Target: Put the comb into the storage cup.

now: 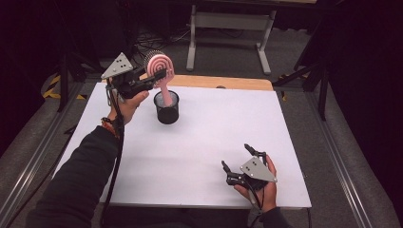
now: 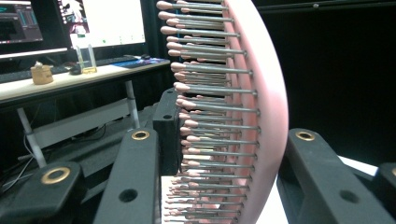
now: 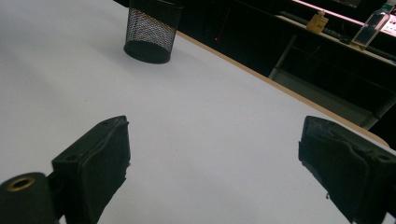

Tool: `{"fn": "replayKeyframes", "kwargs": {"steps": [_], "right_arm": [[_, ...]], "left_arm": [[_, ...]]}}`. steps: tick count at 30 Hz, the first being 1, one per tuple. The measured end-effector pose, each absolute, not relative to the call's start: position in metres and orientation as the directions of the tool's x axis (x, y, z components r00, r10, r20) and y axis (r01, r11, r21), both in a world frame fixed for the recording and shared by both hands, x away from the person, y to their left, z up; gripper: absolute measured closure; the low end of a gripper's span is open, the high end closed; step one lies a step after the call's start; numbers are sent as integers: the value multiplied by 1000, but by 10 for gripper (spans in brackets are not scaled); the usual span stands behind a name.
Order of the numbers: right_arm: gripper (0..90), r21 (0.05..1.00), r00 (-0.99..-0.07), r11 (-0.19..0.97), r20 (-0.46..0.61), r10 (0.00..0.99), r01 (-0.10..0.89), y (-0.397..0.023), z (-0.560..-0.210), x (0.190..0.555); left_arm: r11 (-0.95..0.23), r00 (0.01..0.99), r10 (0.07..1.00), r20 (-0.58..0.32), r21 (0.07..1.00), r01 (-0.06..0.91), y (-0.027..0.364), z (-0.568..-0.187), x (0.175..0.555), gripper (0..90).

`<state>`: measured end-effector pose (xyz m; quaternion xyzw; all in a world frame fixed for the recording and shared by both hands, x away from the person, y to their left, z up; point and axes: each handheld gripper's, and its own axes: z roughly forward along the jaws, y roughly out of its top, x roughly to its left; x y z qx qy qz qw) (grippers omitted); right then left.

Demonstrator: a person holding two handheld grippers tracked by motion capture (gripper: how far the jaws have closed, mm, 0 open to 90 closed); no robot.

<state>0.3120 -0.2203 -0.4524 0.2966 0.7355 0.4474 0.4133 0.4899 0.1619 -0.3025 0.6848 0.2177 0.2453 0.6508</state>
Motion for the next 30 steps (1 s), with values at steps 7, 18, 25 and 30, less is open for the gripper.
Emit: {"fn": "replayKeyframes", "kwargs": {"steps": [7, 18, 25, 30], "right_arm": [[94, 901, -487, 429, -345, 802, 68, -220, -453, 313], [96, 899, -486, 432, -348, 801, 67, -219, -454, 313], [96, 896, -494, 439, -351, 795, 69, -217, -455, 313], [98, 896, -491, 439, -352, 796, 69, -218, -455, 313]], "left_arm": [[-60, 755, 655, 40, 998, 0, 160, -305, 507, 626], [-62, 721, 692, 5, 997, 53, 160, -317, 526, 626], [-70, 723, 691, -16, 994, 89, 155, -329, 530, 626], [-64, 729, 683, -34, 992, 106, 152, -338, 531, 626]]}}
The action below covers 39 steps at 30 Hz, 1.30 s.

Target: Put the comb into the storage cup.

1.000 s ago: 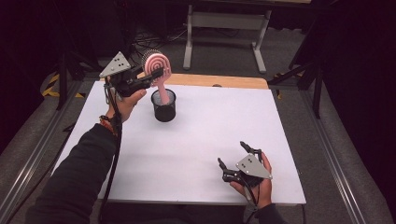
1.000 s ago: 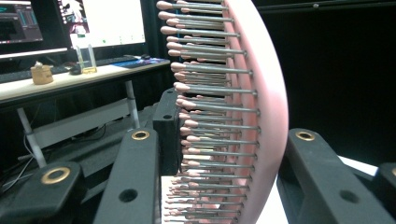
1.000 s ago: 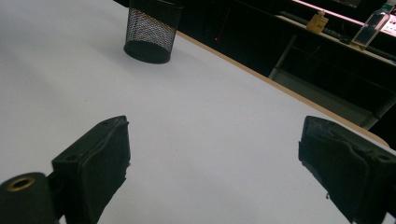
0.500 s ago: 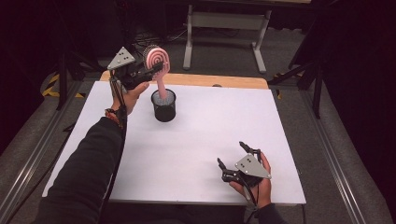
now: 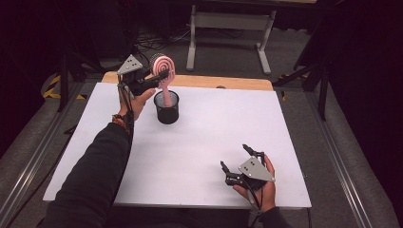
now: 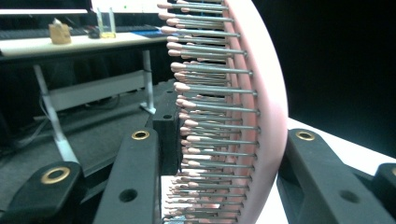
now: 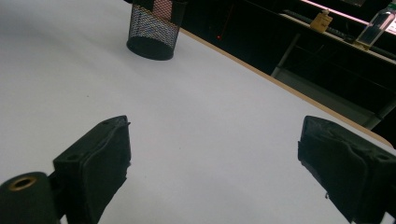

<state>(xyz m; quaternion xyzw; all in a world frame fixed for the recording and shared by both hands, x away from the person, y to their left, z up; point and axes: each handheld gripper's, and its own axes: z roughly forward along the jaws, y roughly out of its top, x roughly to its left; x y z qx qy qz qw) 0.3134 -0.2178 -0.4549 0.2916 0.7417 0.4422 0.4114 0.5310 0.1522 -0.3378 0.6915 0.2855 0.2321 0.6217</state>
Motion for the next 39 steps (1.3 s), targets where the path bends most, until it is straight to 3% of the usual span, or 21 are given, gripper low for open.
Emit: {"fn": "replayKeyframes", "kwargs": {"steps": [15, 39], "right_arm": [[105, 896, -490, 438, -352, 797, 69, -219, -454, 314], [126, 895, -491, 442, -363, 792, 52, -215, -453, 311]], "left_arm": [[-70, 733, 678, -60, 987, 146, 150, -355, 530, 625], [33, 726, 662, -189, 974, 224, 158, -385, 531, 623]]}}
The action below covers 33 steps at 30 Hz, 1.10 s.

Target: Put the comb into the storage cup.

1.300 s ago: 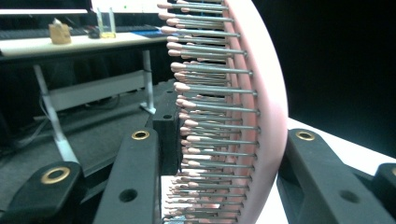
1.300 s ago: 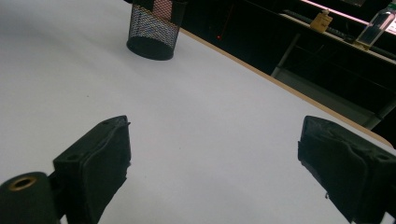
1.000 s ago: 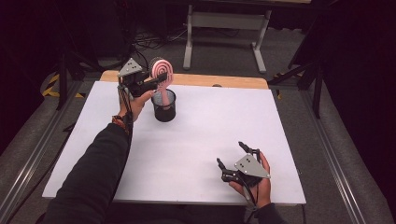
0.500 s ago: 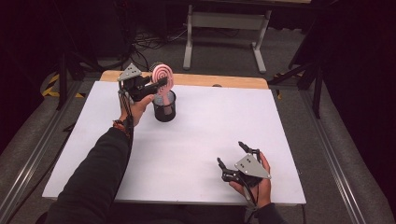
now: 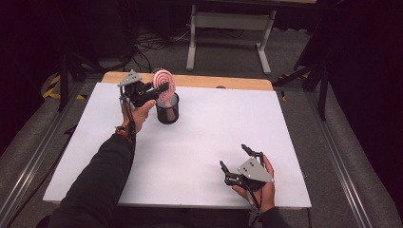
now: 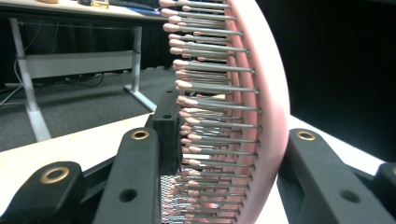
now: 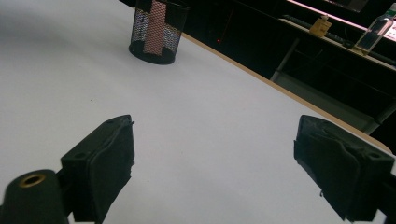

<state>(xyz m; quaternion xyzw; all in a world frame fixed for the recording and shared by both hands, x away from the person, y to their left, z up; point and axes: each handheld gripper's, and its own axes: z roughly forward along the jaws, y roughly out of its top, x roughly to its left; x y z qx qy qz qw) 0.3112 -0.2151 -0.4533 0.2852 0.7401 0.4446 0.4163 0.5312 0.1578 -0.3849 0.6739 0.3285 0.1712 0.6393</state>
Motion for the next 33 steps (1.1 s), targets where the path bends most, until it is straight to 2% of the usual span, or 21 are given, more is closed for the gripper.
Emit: {"fn": "replayKeyframes", "kwargs": {"steps": [11, 19, 23, 33], "right_arm": [[126, 888, -485, 455, -372, 791, 61, -212, -455, 311], [126, 884, -483, 463, -376, 791, 70, -211, -455, 313], [127, 880, -479, 470, -381, 791, 76, -211, -456, 313], [129, 873, -484, 481, -387, 785, 82, -209, -457, 313]], "left_arm": [[91, 743, 623, -244, 966, 241, 160, -391, 533, 608], [117, 711, 660, -244, 968, 223, 168, -392, 536, 574], [88, 701, 681, -212, 974, 209, 172, -387, 537, 552], [98, 672, 705, -226, 970, 223, 180, -386, 538, 482]]}}
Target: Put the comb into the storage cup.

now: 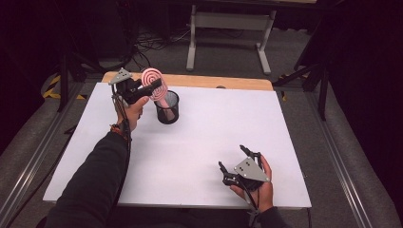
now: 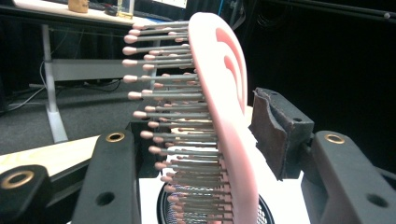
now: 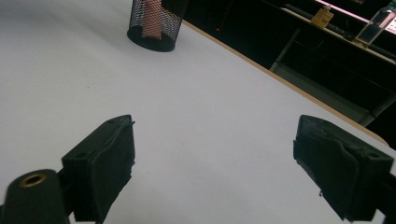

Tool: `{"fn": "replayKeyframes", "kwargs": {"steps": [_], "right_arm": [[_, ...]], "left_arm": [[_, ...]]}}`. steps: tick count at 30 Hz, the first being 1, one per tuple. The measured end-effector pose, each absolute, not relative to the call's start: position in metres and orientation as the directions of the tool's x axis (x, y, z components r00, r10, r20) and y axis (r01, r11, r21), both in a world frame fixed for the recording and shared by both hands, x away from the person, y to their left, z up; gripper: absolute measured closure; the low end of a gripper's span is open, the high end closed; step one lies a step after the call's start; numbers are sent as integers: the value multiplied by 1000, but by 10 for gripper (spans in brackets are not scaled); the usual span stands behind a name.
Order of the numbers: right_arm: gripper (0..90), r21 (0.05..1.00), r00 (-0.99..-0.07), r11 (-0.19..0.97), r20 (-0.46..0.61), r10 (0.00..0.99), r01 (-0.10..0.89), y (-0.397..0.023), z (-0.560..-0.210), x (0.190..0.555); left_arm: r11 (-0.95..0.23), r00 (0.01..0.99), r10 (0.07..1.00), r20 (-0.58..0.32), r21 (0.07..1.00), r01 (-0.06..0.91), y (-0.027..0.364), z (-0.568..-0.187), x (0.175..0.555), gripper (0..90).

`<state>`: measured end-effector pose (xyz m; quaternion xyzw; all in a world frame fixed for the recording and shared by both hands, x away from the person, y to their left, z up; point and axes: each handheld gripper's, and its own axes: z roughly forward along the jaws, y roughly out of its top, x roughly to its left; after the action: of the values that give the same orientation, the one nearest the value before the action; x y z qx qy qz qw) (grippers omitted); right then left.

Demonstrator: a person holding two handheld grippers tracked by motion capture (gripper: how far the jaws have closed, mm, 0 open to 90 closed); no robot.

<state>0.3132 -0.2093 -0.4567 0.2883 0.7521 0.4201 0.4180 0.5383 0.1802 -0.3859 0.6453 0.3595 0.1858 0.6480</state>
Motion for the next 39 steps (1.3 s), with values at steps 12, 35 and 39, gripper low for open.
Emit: {"fn": "replayKeyframes", "kwargs": {"steps": [12, 35, 39], "right_arm": [[135, 868, -478, 490, -396, 784, 84, -208, -456, 313], [137, 860, -492, 503, -402, 773, 87, -205, -458, 313], [137, 860, -492, 503, -401, 773, 88, -205, -458, 313]], "left_arm": [[67, 648, 736, -196, 974, 217, 186, -383, 537, 429], [-23, 602, 793, -94, 983, 184, 193, -371, 531, 316], [-44, 615, 785, -74, 984, 175, 191, -369, 530, 293]]}}
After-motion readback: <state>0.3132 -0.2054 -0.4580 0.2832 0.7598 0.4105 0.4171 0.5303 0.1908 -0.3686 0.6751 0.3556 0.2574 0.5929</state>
